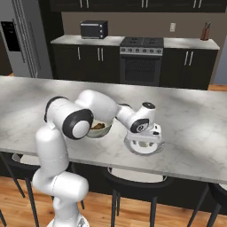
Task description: Pick the chicken drumstick and garlic from their plates and place them in the bowl. Then put the bowl in the fridge.
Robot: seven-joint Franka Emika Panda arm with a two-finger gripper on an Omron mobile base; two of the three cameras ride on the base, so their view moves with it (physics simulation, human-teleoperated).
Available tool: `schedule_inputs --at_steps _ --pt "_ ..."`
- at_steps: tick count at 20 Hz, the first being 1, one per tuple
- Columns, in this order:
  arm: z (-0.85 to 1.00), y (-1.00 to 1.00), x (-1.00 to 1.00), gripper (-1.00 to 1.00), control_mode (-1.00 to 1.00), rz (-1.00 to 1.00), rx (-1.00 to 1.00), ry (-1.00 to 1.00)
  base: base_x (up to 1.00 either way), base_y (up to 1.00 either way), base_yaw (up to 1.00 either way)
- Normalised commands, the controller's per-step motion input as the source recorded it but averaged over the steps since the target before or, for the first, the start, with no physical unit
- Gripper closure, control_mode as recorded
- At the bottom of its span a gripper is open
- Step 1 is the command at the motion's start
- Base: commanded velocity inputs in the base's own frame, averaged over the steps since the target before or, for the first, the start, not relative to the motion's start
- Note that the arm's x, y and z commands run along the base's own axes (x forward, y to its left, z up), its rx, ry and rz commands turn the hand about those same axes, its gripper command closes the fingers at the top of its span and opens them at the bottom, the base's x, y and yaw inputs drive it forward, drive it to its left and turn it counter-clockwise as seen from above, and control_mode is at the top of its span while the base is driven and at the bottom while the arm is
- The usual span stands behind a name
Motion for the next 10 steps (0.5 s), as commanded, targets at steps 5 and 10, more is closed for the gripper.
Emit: schedule_inputs --at_steps 5,10 --pt "-0.19 -0.12 0.21 -1.0 -1.0 0.04 0.0 -0.08 0.0 0.0 0.0" --pt "-0.14 -0.02 0.27 -1.0 -1.0 0.05 0.0 -0.03 0.0 0.0 0.0"
